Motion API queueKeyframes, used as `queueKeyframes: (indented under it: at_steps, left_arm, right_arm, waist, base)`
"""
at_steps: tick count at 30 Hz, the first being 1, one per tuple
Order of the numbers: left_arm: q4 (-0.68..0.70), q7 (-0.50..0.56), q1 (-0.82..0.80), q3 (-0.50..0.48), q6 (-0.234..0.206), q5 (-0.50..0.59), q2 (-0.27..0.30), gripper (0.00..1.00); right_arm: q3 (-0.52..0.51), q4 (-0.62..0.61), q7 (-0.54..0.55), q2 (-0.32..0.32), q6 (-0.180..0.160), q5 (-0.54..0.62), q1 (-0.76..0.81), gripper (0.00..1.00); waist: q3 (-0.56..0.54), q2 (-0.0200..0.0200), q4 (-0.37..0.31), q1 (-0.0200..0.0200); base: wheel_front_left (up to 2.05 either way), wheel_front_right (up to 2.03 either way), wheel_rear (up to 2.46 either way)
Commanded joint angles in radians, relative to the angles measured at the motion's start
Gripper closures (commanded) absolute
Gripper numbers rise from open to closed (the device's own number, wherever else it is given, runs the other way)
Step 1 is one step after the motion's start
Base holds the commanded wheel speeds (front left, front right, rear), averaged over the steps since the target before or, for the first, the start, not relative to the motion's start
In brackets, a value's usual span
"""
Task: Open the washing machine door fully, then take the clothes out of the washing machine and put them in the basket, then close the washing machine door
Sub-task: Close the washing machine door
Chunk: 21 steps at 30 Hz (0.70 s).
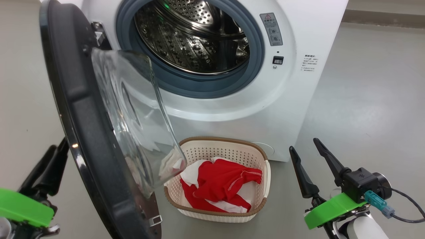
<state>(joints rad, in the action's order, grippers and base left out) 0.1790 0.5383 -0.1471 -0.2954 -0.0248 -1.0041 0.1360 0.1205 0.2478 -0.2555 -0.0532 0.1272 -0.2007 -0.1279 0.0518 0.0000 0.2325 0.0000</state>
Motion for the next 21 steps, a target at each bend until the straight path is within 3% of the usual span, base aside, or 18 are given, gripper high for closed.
queueKeyframes:
  at_steps: [1,10,15,21]
  left_arm:
    - [0.014,-0.04,0.003,-0.031,0.027,0.058,0.048,0.0]
    - [-0.002,-0.29,0.064,0.028,0.109,0.353,0.11,0.0]
    - [-0.02,-0.411,0.091,0.056,0.11,0.496,0.128,0.0]
    - [-0.056,-0.58,0.12,0.093,0.08,0.661,0.134,0.0]
  right_arm:
    - [0.029,-0.021,-0.006,0.003,0.003,-0.014,-0.019,0.0]
    - [0.037,-0.018,-0.006,0.003,0.003,-0.02,-0.005,0.0]
    - [0.04,-0.017,-0.006,0.003,0.003,-0.022,-0.003,0.0]
    - [0.045,-0.016,-0.006,0.003,0.003,-0.025,-0.003,0.0]
  waist:
    - [-0.007,0.0,0.003,0.0]
    - [-0.025,0.0,0.012,0.0]
    - [-0.028,0.0,0.013,0.0]
    - [-0.026,0.0,0.006,0.0]
  base:
    - [0.0,0.0,0.0]
    - [0.0,0.0,0.0]
    - [0.0,0.0,0.0]
    - [0.0,0.0,0.0]
